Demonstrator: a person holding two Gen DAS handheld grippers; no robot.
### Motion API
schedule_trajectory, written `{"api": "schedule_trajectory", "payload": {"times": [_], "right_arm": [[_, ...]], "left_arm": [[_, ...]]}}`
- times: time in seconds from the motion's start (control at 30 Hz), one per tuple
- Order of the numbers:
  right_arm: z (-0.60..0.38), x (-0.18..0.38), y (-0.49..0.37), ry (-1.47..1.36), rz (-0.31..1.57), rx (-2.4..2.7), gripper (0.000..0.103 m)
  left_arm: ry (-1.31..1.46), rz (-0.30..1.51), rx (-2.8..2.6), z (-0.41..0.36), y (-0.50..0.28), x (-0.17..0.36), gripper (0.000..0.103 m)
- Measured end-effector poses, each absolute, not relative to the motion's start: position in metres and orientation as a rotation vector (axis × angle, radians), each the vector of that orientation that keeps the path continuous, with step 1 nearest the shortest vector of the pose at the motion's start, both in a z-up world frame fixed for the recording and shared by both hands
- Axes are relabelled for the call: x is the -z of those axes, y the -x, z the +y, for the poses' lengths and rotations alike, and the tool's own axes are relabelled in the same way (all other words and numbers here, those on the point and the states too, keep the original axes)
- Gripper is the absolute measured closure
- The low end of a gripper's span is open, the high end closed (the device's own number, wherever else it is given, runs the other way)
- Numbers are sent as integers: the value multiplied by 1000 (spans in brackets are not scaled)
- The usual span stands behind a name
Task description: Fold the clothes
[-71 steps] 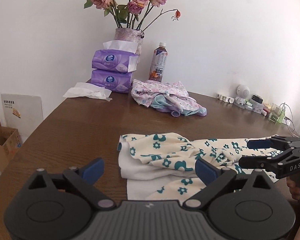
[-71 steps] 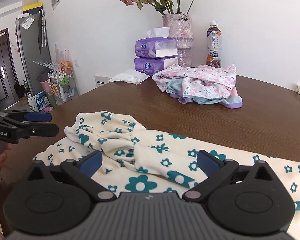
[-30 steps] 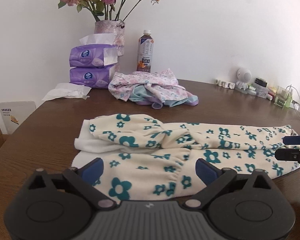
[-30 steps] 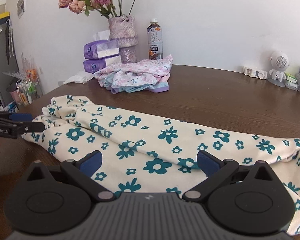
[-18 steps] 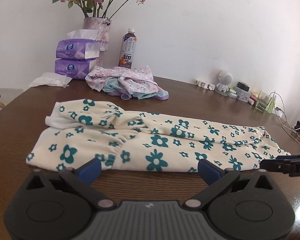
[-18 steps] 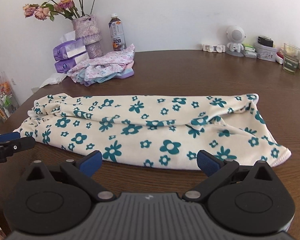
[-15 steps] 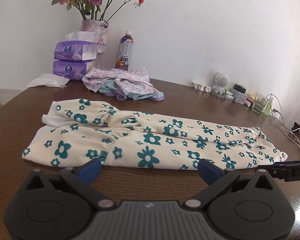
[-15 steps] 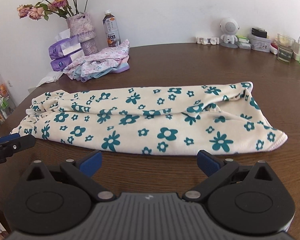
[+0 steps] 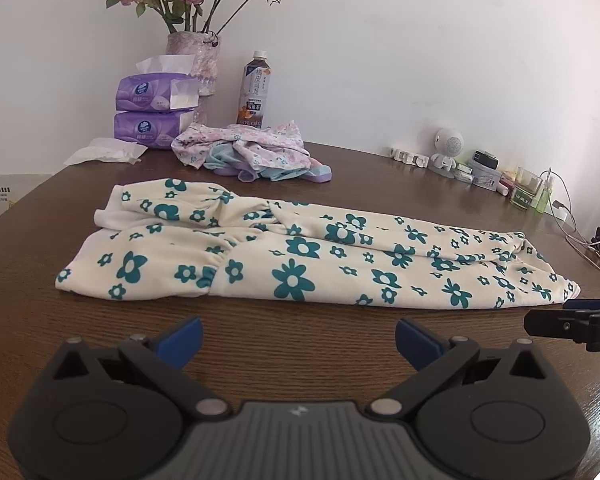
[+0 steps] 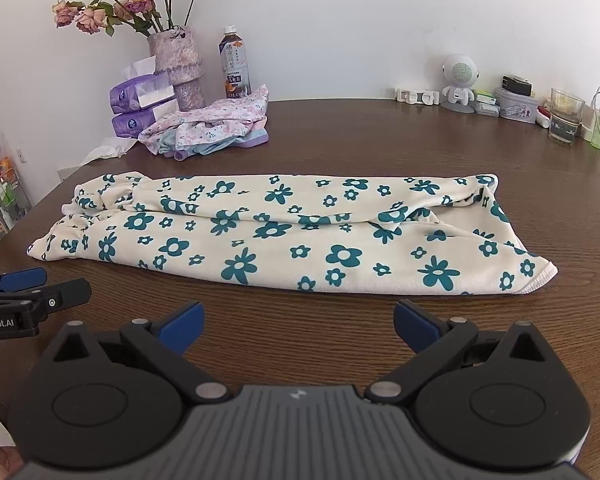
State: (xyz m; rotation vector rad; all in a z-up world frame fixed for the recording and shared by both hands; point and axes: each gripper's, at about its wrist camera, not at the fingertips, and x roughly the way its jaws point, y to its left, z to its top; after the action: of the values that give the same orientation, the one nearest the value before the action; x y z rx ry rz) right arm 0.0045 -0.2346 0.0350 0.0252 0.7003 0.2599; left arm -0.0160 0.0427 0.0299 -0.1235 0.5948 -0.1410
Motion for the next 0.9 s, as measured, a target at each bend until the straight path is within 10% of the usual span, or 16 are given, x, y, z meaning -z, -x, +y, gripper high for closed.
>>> {"api": "schedule_trajectory", "payload": {"times": [0.9], "right_arm": [[-239,-29,-15,-28,729,-240,0]], "left_arm": [[121,629,136,42,6,-23,0]]}}
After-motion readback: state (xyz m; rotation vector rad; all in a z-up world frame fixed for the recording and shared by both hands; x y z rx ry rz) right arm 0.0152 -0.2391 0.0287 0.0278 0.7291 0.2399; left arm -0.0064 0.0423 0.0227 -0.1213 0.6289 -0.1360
